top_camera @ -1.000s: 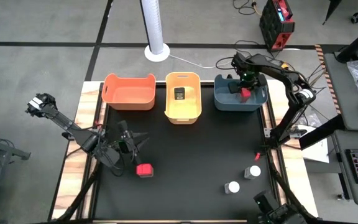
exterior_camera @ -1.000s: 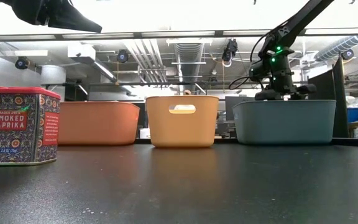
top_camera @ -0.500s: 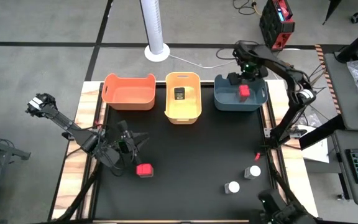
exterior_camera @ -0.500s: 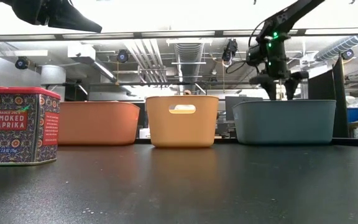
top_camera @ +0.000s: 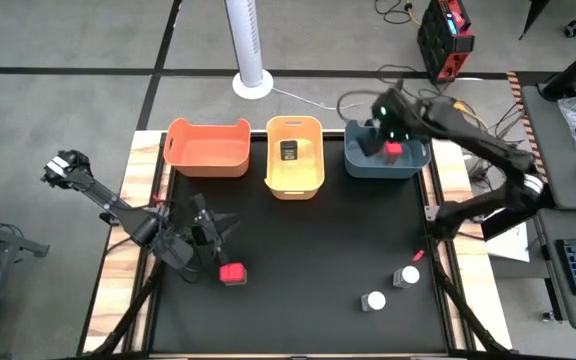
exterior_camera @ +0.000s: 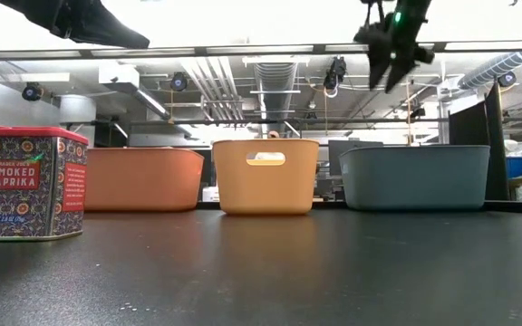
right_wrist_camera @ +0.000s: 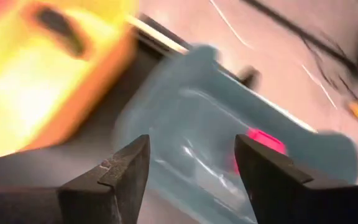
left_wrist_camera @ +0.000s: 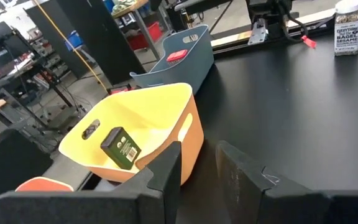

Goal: Sort spices by type
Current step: Put the left white spice bottle into the orange bin

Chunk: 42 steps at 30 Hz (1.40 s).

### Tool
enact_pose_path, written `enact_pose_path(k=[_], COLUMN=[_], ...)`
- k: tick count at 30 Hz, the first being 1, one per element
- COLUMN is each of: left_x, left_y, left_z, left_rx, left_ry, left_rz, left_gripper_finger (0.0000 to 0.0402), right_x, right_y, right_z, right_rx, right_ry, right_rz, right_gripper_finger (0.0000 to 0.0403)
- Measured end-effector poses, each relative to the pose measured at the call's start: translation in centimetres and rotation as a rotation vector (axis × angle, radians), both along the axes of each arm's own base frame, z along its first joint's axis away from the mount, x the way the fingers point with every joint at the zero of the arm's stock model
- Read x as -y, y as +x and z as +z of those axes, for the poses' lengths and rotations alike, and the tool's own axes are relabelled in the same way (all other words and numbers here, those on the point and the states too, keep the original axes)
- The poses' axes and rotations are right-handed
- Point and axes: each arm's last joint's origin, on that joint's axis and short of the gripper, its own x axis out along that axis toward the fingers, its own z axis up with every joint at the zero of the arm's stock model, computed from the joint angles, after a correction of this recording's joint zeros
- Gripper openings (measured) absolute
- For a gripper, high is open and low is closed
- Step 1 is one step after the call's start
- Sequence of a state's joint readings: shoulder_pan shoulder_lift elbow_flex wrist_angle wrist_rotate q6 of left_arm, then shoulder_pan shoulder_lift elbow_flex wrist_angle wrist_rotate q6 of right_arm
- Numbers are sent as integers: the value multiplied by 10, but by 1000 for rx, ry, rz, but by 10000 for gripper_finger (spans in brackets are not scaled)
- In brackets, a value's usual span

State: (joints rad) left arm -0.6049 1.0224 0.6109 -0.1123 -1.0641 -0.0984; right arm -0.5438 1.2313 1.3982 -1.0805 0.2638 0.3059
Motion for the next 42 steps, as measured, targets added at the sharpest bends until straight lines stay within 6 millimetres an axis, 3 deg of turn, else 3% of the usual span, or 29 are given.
enact_pose_path(k=[5,12,18,23,31,42], left_x=[1,4,13,28,63,97], left_y=[1,4,13,30,62,107], left_z=[-2,0,11,28,43,39], left_rx=[28,74,90,84,-31,-143], left_ry=[-55,-209,-370,-425,-379,-204], left_rz=[16,-12,-85,-143,-155,-21], left_gripper_finger=[86,86,86,86,86,86], right_x=[-60,-133,-184,-221,-254,-268], right_y=[14,29,32,28,12,-7], right_z=[-5,-16,-24,-43,-72,-81], right_rx=[107,120,116,41,150,165], right_ry=[-94,-223,-283,-304,-251,-131], right_rz=[222,431,533,725,930,925], right_gripper_finger=[202,174,145,125,101,73])
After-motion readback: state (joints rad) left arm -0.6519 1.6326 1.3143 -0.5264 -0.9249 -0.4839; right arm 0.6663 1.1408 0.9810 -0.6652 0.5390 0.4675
